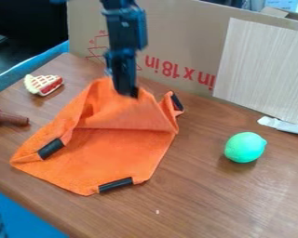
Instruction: Unfold the cloth from bottom right to top left
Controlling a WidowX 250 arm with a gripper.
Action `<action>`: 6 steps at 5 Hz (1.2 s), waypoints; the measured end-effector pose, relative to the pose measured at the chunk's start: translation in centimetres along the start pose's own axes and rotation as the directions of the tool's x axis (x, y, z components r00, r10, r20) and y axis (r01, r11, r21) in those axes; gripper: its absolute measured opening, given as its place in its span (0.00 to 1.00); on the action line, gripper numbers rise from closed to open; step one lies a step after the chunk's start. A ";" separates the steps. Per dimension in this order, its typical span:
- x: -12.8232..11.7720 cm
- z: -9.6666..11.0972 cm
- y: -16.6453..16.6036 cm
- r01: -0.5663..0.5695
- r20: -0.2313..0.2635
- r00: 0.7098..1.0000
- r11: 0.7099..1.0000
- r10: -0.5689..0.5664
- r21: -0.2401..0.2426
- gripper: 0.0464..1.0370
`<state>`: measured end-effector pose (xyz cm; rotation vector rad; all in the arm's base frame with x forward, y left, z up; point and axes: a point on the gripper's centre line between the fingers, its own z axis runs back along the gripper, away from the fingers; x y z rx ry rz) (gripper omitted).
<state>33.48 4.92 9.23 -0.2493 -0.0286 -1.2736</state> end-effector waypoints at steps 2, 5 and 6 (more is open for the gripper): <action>-4.3 2.4 3.1 -0.175 0.106 0.979 0.984 0.176 -0.018 0.00; -10.3 3.1 7.4 -0.448 0.208 0.868 0.892 0.451 -0.065 0.00; -11.3 3.7 7.9 -0.540 0.243 0.809 0.840 0.535 -0.052 0.00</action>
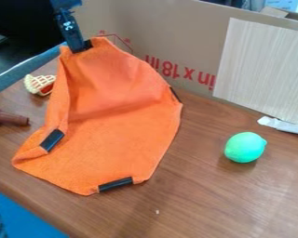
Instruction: Unfold the cloth from bottom right to top left
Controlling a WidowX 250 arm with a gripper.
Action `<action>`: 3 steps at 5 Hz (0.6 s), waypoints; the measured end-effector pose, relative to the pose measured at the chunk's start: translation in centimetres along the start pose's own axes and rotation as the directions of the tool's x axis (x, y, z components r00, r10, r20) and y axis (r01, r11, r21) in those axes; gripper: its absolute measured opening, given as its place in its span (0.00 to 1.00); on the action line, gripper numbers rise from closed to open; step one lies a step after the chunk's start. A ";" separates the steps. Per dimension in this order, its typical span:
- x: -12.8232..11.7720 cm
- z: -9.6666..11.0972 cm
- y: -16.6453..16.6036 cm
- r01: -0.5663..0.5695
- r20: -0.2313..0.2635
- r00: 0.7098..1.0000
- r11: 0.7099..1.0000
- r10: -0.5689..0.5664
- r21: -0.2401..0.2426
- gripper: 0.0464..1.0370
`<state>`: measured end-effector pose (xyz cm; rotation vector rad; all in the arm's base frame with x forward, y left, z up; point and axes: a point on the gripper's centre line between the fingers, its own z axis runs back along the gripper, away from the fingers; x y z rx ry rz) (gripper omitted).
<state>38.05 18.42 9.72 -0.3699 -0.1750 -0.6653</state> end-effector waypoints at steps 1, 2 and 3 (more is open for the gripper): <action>-0.7 0.3 0.7 -0.093 0.030 0.995 0.996 0.092 0.017 0.00; -1.3 0.6 1.4 -0.135 0.042 0.990 0.990 0.133 0.029 0.02; -1.5 0.1 1.6 -0.161 0.036 0.986 0.987 0.160 0.020 0.11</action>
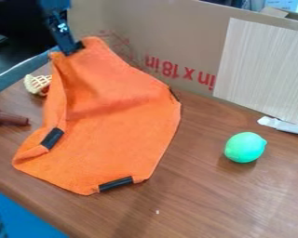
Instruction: Unfold the cloth from bottom right to top left
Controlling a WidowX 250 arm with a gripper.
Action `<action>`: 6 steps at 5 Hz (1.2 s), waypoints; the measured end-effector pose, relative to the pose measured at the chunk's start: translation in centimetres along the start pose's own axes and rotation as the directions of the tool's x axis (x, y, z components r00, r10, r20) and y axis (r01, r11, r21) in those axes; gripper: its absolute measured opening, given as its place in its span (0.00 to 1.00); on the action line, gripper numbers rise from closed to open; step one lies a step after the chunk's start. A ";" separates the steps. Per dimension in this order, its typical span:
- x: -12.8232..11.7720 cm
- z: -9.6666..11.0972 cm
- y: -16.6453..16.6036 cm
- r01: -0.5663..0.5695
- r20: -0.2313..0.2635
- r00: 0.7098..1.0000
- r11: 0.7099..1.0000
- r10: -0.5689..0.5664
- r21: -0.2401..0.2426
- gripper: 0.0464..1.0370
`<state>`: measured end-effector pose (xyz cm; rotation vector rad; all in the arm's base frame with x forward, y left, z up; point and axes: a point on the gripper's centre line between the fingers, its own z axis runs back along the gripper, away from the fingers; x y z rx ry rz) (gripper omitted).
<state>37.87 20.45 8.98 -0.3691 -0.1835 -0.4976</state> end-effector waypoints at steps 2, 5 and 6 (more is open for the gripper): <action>-1.3 0.2 1.5 -0.207 0.083 0.975 0.978 0.206 0.010 0.64; -1.5 0.8 -0.9 -0.293 0.021 0.956 0.956 0.293 0.003 0.96; 1.2 1.4 -6.5 -0.176 -0.117 0.977 0.984 0.178 0.030 0.96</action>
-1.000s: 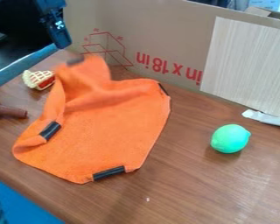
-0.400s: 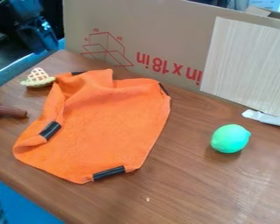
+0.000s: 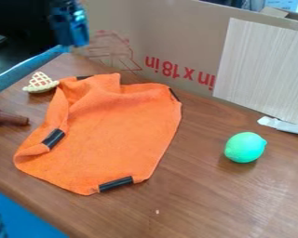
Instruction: Unfold the cloth from bottom right to top left
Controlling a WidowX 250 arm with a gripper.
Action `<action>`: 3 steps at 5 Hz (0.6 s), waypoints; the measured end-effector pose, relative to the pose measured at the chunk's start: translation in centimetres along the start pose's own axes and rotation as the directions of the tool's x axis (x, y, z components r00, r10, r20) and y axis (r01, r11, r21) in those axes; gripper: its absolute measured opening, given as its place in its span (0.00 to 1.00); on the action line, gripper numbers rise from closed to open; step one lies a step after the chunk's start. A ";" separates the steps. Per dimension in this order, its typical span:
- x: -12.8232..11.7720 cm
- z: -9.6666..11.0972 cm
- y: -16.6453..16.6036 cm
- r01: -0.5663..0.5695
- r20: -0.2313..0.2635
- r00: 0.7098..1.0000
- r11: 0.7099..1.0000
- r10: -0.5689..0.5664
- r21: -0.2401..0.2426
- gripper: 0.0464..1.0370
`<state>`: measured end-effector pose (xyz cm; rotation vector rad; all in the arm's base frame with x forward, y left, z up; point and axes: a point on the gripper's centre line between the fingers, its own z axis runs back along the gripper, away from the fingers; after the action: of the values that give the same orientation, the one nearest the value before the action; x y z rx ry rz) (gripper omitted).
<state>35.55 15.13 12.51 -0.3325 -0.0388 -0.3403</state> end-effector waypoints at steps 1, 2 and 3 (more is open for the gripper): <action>-0.7 3.7 -6.3 0.050 -0.051 0.998 0.991 -0.044 0.127 0.96; -0.7 4.3 -6.5 0.050 -0.034 0.998 0.987 -0.046 0.150 0.96; -0.7 4.3 -6.6 0.051 -0.037 0.998 0.988 -0.046 0.148 0.96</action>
<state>32.73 10.91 18.57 -0.1779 -0.0397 -0.3885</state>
